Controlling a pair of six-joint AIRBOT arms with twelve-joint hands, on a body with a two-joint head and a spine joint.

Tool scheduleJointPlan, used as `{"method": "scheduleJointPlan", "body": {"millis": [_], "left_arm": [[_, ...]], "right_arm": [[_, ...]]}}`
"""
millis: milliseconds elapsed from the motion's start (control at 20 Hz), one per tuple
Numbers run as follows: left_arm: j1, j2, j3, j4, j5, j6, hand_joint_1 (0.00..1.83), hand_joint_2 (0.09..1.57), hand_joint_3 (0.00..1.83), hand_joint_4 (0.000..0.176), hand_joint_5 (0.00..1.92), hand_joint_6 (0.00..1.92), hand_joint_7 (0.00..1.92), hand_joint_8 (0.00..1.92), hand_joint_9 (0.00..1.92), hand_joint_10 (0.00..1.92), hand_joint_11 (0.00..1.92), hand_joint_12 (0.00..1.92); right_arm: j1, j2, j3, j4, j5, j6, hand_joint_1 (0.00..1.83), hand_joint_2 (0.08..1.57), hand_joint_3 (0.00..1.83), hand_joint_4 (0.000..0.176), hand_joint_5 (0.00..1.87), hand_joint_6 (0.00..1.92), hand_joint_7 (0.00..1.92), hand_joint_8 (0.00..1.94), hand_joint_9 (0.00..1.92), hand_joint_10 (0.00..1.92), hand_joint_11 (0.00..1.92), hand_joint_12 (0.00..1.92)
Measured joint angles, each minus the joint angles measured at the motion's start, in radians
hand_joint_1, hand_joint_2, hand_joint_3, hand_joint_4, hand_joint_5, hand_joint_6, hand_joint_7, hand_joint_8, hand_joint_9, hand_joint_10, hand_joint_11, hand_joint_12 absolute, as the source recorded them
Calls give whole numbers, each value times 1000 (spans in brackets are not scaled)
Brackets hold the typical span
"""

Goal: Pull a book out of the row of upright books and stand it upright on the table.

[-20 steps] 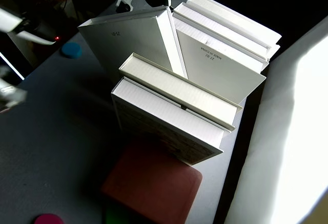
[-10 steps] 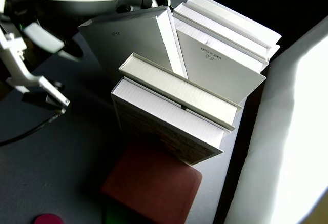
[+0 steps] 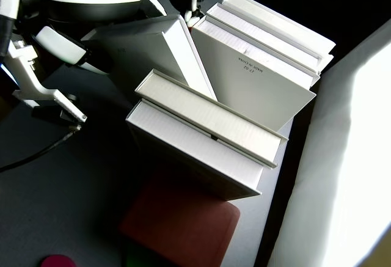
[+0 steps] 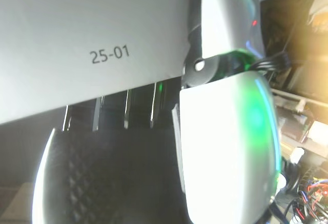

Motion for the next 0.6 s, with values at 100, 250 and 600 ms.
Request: {"method": "scheduleJointPlan", "body": {"millis": [100,250,600], "left_arm": [[0,0,-1,-5,0,0,971,853,0,63,596,9,538,1,653,37,124,1252],[1,0,-9,-5,-1,0,960,845,0,57,591,5,549,12,655,33,158,1259],[8,-8,-15,-4,-1,0,981,859,2,54,562,0,493,1,600,4,22,1417]], "right_arm": [[0,45,-15,68,38,-3,1196,1104,0,0,1003,926,1114,1236,1107,1552,1016,1889],[25,150,-86,190,98,-12,1198,1088,0,0,1032,881,1145,1196,1115,1531,1014,1885],[-122,251,-159,638,204,-270,1185,1092,2,0,1019,904,1153,1251,1120,1526,1022,1880]]}}
